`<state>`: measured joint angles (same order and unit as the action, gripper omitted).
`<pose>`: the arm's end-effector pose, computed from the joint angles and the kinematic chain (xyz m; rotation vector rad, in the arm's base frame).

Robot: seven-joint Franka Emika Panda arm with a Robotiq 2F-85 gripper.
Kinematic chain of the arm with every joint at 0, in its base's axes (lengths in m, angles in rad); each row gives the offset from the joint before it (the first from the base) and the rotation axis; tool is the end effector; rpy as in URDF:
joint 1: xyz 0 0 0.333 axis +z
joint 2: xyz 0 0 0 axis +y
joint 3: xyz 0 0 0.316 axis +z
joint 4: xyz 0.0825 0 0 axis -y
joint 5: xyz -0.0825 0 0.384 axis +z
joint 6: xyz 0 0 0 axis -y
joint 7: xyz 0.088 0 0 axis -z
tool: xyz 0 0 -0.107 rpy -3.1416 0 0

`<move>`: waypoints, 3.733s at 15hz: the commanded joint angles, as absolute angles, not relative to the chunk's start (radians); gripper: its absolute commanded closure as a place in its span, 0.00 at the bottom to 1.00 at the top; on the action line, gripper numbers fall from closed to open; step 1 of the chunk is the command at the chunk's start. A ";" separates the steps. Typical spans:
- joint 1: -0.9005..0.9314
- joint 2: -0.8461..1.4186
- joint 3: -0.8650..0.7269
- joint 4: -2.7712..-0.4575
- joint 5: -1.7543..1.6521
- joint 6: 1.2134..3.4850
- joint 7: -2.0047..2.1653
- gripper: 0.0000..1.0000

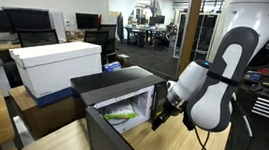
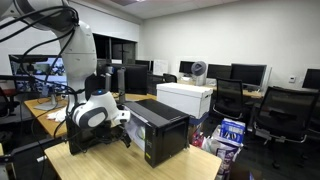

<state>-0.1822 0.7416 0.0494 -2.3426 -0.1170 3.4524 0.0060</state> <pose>0.4966 -0.0501 0.0644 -3.0653 0.0611 -0.5778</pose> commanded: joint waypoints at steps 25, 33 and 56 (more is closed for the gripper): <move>0.075 0.898 -0.088 -2.114 -0.081 3.461 -0.068 0.00; 0.147 0.997 -0.142 -2.056 -0.054 3.462 -0.071 0.00; 0.145 1.150 -0.132 -1.685 0.004 3.461 -0.046 0.00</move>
<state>0.1640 1.1309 -0.1472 -1.7161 -0.0039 3.4519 -0.0432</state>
